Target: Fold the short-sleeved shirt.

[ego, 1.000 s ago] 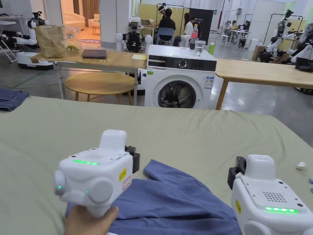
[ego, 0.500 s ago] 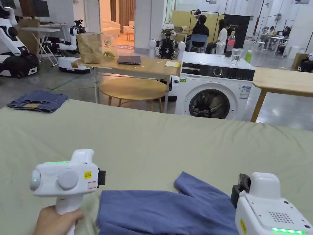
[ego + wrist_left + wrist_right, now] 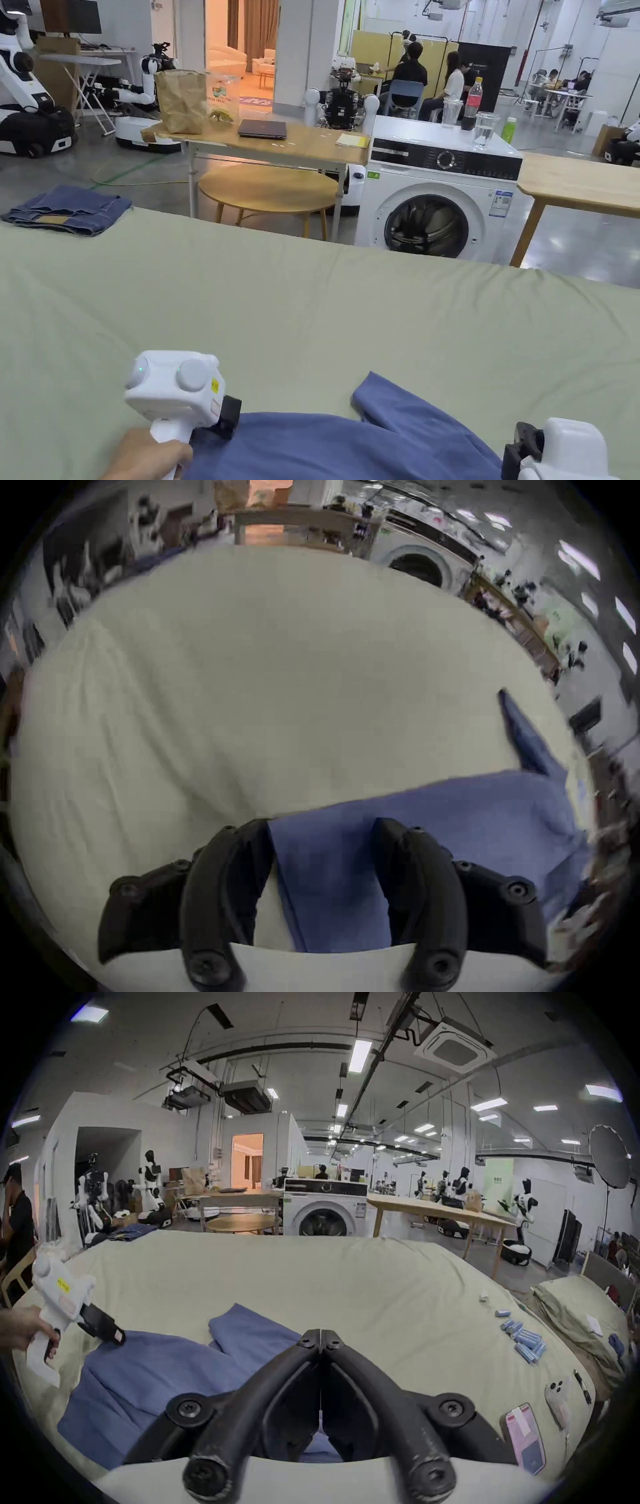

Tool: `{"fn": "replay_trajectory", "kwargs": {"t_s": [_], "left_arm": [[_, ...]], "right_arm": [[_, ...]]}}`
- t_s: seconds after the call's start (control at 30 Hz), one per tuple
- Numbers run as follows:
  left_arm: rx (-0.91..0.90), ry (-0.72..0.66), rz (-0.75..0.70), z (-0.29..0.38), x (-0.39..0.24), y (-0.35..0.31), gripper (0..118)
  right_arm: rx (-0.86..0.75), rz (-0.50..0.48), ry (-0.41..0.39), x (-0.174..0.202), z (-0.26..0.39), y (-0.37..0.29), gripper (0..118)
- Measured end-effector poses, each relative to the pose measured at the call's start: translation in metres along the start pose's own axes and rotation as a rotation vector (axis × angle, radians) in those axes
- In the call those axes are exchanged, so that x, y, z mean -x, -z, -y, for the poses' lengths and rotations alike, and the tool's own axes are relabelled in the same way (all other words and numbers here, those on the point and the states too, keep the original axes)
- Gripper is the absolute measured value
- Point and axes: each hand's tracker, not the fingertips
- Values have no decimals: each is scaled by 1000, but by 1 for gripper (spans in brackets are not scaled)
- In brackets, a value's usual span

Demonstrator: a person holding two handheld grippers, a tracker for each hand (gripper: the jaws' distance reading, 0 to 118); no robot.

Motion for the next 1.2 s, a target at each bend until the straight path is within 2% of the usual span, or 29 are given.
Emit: {"fn": "replay_trajectory", "kwargs": {"t_s": [0.03, 0.13, 0.17, 0.2, 0.3, 0.33, 0.43, 0.47, 0.53, 0.67, 0.8, 0.9, 0.93, 1.0, 1.03, 1.1, 1.13, 1.2], "left_arm": [[-57, 71, -40, 7, -11, -4, 41], [-76, 209, -43, 18, -31, -7, 28], [-67, 222, -37, 19, -33, -8, 8], [-62, 214, -19, 17, -30, -10, 1], [-102, 106, 39, 21, -17, -26, 0], [-129, 78, 49, 23, -11, -33, 0], [-186, 56, 42, 34, 0, -56, 0], [-204, 57, 38, 39, 4, -63, 0], [-216, 63, 24, 46, 11, -75, 0], [-229, 44, 18, 56, 25, -89, 0], [-223, 52, 10, 61, 27, -93, 0], [-218, 55, 13, 62, 26, -93, 0], [-217, 58, 13, 63, 26, -93, 0], [-217, 63, 12, 65, 25, -93, 0], [-215, 62, 13, 65, 25, -92, 0], [-216, 53, 19, 65, 24, -92, 0], [-215, 50, 22, 66, 24, -93, 0], [-222, 47, 28, 66, 25, -97, 0]], "right_arm": [[12, 4, 8, -3, -1, 2, 0], [57, 2, 36, -14, -8, 17, 0], [84, 4, 39, -17, -12, 24, 0], [114, -12, 38, -21, -16, 32, 0], [232, -41, 24, -31, -28, 65, 2], [284, -46, 11, -33, -30, 77, 10], [416, -86, 1, -41, -29, 118, 57], [471, -81, -15, -42, -27, 132, 64], [520, -72, -43, -43, -21, 151, 64], [627, -111, -55, -38, -7, 178, 64], [712, -139, -104, -29, 12, 197, 64], [698, -131, -77, -28, 16, 197, 60], [694, -125, -65, -28, 15, 196, 57], [686, -135, -73, -26, 16, 190, 35], [676, -136, -83, -25, 16, 188, 18], [664, -143, -87, -28, 15, 187, 4], [653, -159, -62, -31, 14, 184, 0], [610, -176, -1, -38, 11, 174, 0]]}}
